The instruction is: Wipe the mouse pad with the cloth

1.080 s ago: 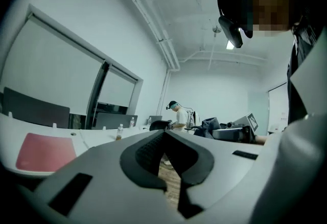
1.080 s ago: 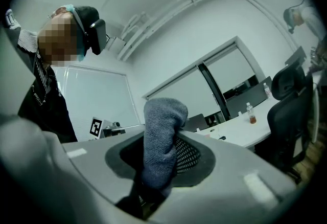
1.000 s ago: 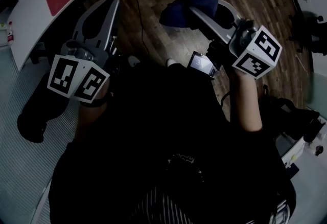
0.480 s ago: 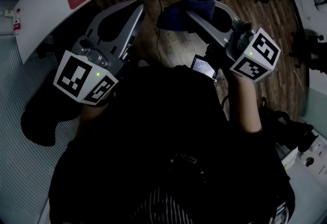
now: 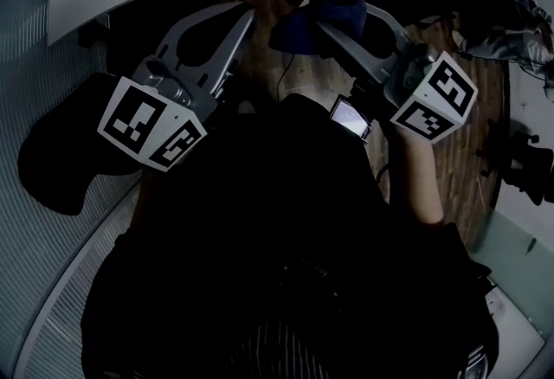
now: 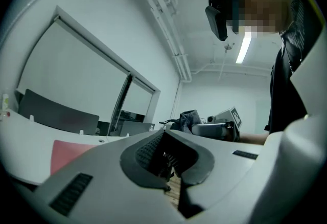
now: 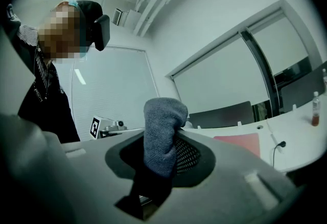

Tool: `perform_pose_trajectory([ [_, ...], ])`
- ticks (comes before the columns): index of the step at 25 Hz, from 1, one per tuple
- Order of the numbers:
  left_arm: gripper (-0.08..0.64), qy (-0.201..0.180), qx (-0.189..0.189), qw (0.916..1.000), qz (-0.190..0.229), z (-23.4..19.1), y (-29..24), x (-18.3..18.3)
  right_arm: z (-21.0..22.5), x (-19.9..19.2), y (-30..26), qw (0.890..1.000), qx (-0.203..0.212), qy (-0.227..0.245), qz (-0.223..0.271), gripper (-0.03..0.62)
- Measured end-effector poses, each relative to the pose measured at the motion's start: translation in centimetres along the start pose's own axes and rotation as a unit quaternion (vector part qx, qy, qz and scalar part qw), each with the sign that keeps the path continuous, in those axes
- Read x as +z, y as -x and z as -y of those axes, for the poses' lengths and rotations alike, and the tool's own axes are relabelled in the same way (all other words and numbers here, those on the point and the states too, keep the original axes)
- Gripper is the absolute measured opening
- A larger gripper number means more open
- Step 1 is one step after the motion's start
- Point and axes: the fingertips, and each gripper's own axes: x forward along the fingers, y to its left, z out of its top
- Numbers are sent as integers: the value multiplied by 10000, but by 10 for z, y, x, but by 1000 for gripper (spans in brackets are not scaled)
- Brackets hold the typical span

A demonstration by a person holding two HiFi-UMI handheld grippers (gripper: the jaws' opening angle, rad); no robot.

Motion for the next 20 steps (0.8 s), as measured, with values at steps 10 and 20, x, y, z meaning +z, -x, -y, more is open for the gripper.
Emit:
perform_pose_trajectory([
  [10, 0, 57, 644, 9979, -78, -52, 0, 9, 33, 14, -53, 9983, 552, -106, -133, 114],
  [20, 0, -39, 992, 9949, -181, -82, -110, 28, 150, 66, -42, 9943, 1058, -108, -19, 114],
])
